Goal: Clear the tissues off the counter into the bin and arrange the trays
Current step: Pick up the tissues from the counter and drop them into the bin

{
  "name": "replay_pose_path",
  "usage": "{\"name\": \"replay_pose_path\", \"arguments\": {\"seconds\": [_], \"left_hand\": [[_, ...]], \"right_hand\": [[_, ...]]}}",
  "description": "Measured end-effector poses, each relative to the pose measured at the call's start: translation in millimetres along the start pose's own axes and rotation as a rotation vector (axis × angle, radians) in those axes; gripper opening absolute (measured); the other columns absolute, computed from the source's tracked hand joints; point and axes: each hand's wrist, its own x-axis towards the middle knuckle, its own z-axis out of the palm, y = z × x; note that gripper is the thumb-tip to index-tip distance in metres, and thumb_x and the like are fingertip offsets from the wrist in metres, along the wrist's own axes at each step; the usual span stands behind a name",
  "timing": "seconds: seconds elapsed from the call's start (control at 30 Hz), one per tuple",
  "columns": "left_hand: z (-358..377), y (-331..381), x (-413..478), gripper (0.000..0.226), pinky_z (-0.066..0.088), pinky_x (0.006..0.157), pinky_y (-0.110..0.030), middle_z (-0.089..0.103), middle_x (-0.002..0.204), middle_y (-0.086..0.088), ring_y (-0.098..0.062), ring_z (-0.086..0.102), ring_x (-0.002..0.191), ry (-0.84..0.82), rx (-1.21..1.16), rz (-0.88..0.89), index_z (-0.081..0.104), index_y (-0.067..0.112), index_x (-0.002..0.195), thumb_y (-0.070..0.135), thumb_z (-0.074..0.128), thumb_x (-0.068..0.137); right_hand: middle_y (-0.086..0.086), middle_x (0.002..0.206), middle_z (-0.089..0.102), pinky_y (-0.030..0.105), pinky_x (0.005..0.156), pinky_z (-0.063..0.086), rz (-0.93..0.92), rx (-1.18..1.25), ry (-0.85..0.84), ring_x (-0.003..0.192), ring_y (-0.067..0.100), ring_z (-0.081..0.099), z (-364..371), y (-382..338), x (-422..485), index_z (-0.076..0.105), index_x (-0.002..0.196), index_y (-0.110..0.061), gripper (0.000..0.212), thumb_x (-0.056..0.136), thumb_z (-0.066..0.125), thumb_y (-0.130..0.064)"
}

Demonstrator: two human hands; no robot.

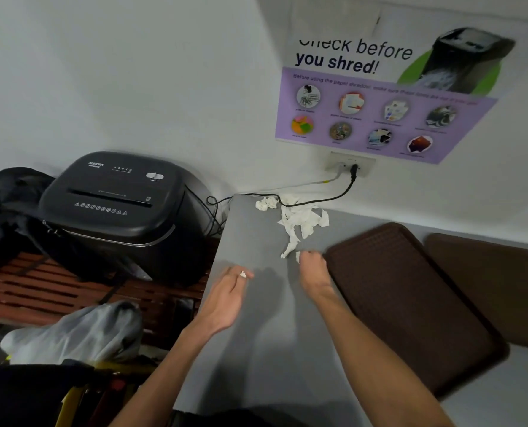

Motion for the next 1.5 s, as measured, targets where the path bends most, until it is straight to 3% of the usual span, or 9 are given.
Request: {"name": "replay_pose_path", "arguments": {"seconds": [0.13,0.23,0.37,0.5,0.63,0.8,0.97,1.13,1.5], "left_hand": [[15,3,-7,0.035,0.032,0.101,-0.018,0.051,0.130,0.003,-0.009,0.050,0.121,-0.054,0.082,0.056,0.058,0.020,0.137,0.022,0.036,0.110],[30,8,-12,0.037,0.033,0.107,-0.019,0.049,0.135,0.000,-0.012,0.052,0.124,-0.062,0.063,0.096,0.056,0.016,0.142,0.010,0.042,0.108],[57,29,-28,0.036,0.049,0.090,-0.023,0.061,0.106,0.000,-0.005,0.064,0.093,-0.094,-0.052,0.193,0.059,0.016,0.134,0.037,0.047,0.106],[103,71,-49,0.021,0.052,0.078,-0.014,0.074,0.090,0.000,0.002,0.071,0.079,-0.163,-0.123,0.296,0.061,0.015,0.124,0.007,0.055,0.105],[167,119,-82,0.025,0.058,0.086,-0.023,0.080,0.092,0.001,-0.010,0.078,0.089,-0.287,-0.164,0.349,0.067,0.016,0.124,0.027,0.064,0.102],[266,185,-142,0.021,0.063,0.085,-0.035,0.079,0.097,-0.011,-0.026,0.079,0.089,-0.394,-0.304,0.313,0.069,0.008,0.120,0.008,0.066,0.099],[367,243,-205,0.015,0.061,0.073,-0.026,0.079,0.085,-0.012,-0.025,0.078,0.077,-0.507,-0.307,0.335,0.073,0.011,0.111,0.006,0.068,0.097],[461,292,-252,0.010,0.057,0.065,-0.026,0.076,0.076,-0.011,-0.021,0.073,0.066,-0.636,-0.208,0.406,0.075,0.010,0.106,0.012,0.069,0.098],[671,408,-283,0.023,0.049,0.058,-0.032,0.068,0.074,-0.012,-0.013,0.058,0.057,-0.894,0.013,0.537,0.075,0.019,0.093,0.040,0.066,0.098]], "right_hand": [[0.015,0.106,0.073,0.029,0.078,0.049,0.168,0.469,0.041,0.094,0.034,0.070,1,15,-40,0.070,0.112,-0.018,0.026,0.093,0.059,-0.003],[-0.002,0.092,0.080,0.030,0.087,0.058,0.218,0.776,0.175,0.086,0.017,0.077,-12,35,-81,0.076,0.106,-0.023,0.022,0.091,0.075,-0.006],[-0.013,0.085,0.080,0.035,0.087,0.064,0.284,1.040,0.294,0.081,0.002,0.077,-44,73,-145,0.082,0.100,-0.028,0.016,0.089,0.084,-0.016],[-0.012,0.092,0.082,0.043,0.091,0.062,0.327,1.179,0.347,0.090,0.010,0.078,-69,127,-206,0.083,0.102,-0.034,0.021,0.085,0.088,-0.022],[-0.008,0.089,0.082,0.034,0.087,0.059,0.357,1.221,0.468,0.087,0.013,0.078,-95,192,-279,0.083,0.101,-0.028,0.020,0.089,0.083,-0.013],[-0.004,0.089,0.081,0.024,0.075,0.056,0.350,1.255,0.616,0.077,0.009,0.073,-115,284,-367,0.080,0.106,-0.021,0.017,0.097,0.075,-0.008],[-0.004,0.095,0.080,0.040,0.087,0.063,0.425,1.276,0.701,0.089,0.018,0.079,-111,381,-448,0.079,0.111,-0.021,0.018,0.102,0.068,-0.010],[0.001,0.102,0.081,0.024,0.083,0.059,0.583,1.418,0.776,0.095,0.020,0.080,-108,465,-527,0.081,0.112,-0.023,0.025,0.101,0.067,-0.005],[-0.004,0.101,0.083,0.042,0.102,0.060,0.916,1.426,1.011,0.103,0.012,0.078,-102,661,-616,0.083,0.111,-0.023,0.022,0.094,0.077,-0.011]]}}
